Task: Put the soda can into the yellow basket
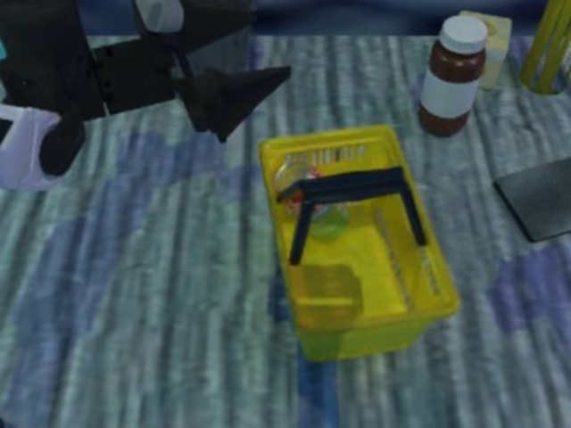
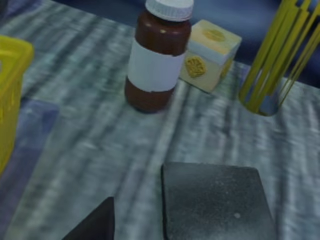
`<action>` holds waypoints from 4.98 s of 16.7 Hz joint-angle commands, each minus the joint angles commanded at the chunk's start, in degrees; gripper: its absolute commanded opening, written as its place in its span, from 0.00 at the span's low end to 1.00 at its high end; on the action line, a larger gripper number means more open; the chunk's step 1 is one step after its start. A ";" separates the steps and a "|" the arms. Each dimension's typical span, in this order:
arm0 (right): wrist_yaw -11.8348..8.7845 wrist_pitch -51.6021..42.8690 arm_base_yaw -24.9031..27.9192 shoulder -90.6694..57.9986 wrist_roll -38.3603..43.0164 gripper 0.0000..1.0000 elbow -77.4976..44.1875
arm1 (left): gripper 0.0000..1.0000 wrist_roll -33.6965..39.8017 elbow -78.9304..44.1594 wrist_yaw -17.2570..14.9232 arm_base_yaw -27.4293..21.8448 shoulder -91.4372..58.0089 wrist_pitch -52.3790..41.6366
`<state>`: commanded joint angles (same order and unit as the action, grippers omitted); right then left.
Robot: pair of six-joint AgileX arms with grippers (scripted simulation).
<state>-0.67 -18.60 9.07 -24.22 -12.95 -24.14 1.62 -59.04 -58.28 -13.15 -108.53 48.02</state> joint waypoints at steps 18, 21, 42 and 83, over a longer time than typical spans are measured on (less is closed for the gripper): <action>0.90 -63.35 27.56 -96.13 -43.97 1.00 -93.17 | 1.00 -0.21 54.70 53.39 13.48 100.83 -45.44; 0.87 -67.34 29.43 -101.89 -46.79 1.00 -98.76 | 1.00 -1.35 58.31 57.43 14.18 107.24 -47.61; 0.85 -63.05 29.85 -102.17 -47.33 0.62 -93.91 | 1.00 -1.62 59.04 58.28 14.30 108.53 -48.02; 0.86 -64.09 29.65 -102.23 -47.57 0.00 -94.96 | 1.00 -1.62 59.04 58.28 14.30 108.53 -48.02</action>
<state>0.19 -82.69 38.72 -126.45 -60.53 -119.10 0.00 0.00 0.00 1.15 0.00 0.00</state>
